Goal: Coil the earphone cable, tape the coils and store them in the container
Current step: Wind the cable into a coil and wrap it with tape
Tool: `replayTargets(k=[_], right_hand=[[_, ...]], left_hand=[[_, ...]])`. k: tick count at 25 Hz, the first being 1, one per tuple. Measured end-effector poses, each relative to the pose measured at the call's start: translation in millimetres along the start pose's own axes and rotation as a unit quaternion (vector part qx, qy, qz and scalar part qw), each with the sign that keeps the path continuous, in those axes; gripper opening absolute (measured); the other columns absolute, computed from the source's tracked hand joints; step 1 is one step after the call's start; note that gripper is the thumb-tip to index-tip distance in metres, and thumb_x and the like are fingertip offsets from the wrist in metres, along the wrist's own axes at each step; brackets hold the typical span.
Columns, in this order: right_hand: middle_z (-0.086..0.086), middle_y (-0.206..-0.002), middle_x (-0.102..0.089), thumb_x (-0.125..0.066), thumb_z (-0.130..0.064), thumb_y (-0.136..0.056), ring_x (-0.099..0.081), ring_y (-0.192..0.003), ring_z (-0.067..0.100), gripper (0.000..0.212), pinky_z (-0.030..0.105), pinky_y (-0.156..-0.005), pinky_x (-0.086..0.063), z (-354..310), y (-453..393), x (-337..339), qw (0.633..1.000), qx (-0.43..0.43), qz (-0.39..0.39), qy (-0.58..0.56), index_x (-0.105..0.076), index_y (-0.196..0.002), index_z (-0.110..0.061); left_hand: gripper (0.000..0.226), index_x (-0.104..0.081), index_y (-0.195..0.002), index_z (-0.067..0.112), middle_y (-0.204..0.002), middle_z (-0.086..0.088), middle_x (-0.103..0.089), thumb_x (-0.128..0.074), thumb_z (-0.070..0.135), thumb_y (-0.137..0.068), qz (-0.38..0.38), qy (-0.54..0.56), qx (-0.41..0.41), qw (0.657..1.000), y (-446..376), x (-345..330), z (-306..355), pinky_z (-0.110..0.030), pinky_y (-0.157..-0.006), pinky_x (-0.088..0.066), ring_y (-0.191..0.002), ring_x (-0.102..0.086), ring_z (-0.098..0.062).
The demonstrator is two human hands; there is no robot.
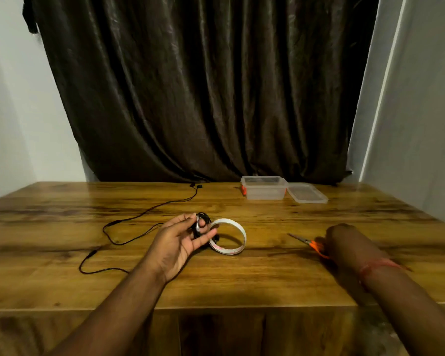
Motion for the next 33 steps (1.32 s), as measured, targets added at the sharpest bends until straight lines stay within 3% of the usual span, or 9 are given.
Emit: replayTargets(k=[13, 15, 16, 18, 20, 24, 26, 29, 33], right_hand=[[0.007, -0.105, -0.060, -0.063, -0.036, -0.090, -0.061, -0.087, 0.017, 0.024, 0.024, -0.071, -0.045, -62.1, 54.0, 30.1, 0.988, 0.106, 0.027, -0.105, -0.068, -0.100, -0.014], [0.003, -0.080, -0.070, -0.070, -0.033, -0.088, -0.062, -0.064, 0.009, 0.020, 0.021, -0.054, -0.045, -68.2, 63.4, 36.8, 0.918, 0.098, 0.020, -0.383, -0.072, -0.085, -0.014], [0.002, -0.073, -0.071, -0.073, -0.035, -0.085, -0.062, -0.060, 0.008, 0.021, 0.019, -0.052, -0.045, -79.8, 71.6, 39.5, 0.838, 0.098, -0.015, -0.537, -0.073, -0.082, -0.014], [0.009, -0.078, -0.071, -0.077, -0.040, -0.073, -0.065, -0.068, 0.017, 0.030, 0.024, -0.063, -0.055, -116.2, 86.9, 37.8, 0.656, 0.135, -0.129, -0.732, -0.076, -0.080, -0.011], [0.019, -0.087, -0.068, -0.074, -0.045, -0.070, -0.066, -0.078, 0.026, 0.039, 0.039, -0.079, -0.058, -155.7, 98.7, 34.5, 0.558, 0.174, -0.232, -0.778, -0.075, -0.078, -0.006], [0.022, -0.096, -0.066, -0.059, -0.053, -0.079, -0.065, -0.085, 0.029, 0.057, 0.045, -0.092, -0.053, -203.0, 96.7, 30.6, 0.532, 0.216, -0.326, -0.751, -0.066, -0.096, 0.001], [0.023, -0.097, -0.065, -0.058, -0.054, -0.081, -0.064, -0.087, 0.028, 0.060, 0.046, -0.094, -0.051, -211.5, 89.3, 30.8, 0.526, 0.220, -0.324, -0.755, -0.064, -0.100, 0.003], [0.022, -0.096, -0.066, -0.059, -0.053, -0.082, -0.065, -0.088, 0.028, 0.059, 0.047, -0.095, -0.051, -216.3, 81.1, 26.6, 0.515, 0.226, -0.310, -0.766, -0.066, -0.099, 0.003], [0.021, -0.094, -0.067, -0.062, -0.049, -0.082, -0.066, -0.086, 0.028, 0.051, 0.047, -0.091, -0.054, -216.2, 74.6, 19.9, 0.481, 0.235, -0.299, -0.790, -0.068, -0.094, 0.001]], left_hand=[[0.011, -0.061, -0.092, 0.001, -0.083, -0.018, -0.066, -0.062, 0.007, -0.082, 0.011, 0.026, -0.011, 1.000, -2.6, 5.3, 1.7, -0.053, -0.087, -0.056, -0.083, -0.071, -0.027], [0.011, -0.060, -0.092, 0.001, -0.084, -0.019, -0.066, -0.061, 0.006, -0.083, 0.016, 0.037, -0.012, 0.999, -4.2, 7.1, 1.7, -0.054, -0.090, -0.055, -0.084, -0.071, -0.028], [0.009, -0.060, -0.092, 0.001, -0.084, -0.019, -0.066, -0.060, 0.005, -0.084, 0.019, 0.043, -0.015, 0.999, -5.3, 8.1, 2.3, -0.055, -0.090, -0.054, -0.084, -0.072, -0.029], [0.005, -0.060, -0.090, 0.001, -0.083, -0.018, -0.065, -0.058, 0.005, -0.088, 0.021, 0.049, -0.022, 0.998, -6.0, 9.6, 3.1, -0.054, -0.090, -0.054, -0.084, -0.072, -0.029], [0.004, -0.059, -0.089, 0.001, -0.084, -0.018, -0.062, -0.057, 0.005, -0.089, 0.021, 0.048, -0.018, 0.998, -7.2, 9.8, 2.8, -0.051, -0.086, -0.057, -0.090, -0.070, -0.033], [0.009, -0.058, -0.091, 0.002, -0.089, -0.020, -0.060, -0.060, 0.008, -0.085, 0.043, 0.054, -0.003, 0.998, -8.3, 8.0, 1.3, -0.047, -0.075, -0.061, -0.109, -0.057, -0.045], [0.007, -0.058, -0.092, 0.004, -0.093, -0.019, -0.062, -0.058, 0.011, -0.089, 0.041, 0.054, 0.009, 0.998, -7.3, 8.1, 1.5, -0.051, -0.086, -0.058, -0.103, -0.065, -0.042], [0.013, -0.055, -0.096, 0.004, -0.104, -0.025, -0.063, -0.055, 0.016, -0.092, 0.038, 0.052, 0.038, 0.997, -4.6, 8.4, 2.8, -0.043, -0.075, -0.059, -0.093, -0.070, -0.038], [0.021, -0.050, -0.110, 0.004, -0.117, -0.032, -0.051, -0.052, 0.015, -0.092, 0.043, 0.069, 0.026, 0.996, -3.7, 4.4, 5.6, -0.040, -0.066, -0.062, -0.111, -0.057, -0.043]])
Point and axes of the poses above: each hand's wrist, its own y-axis away from the middle knuckle, its own x-axis out of the back of the hand, z = x × y, the point moved 3 cm from there along -y, towards the middle knuckle
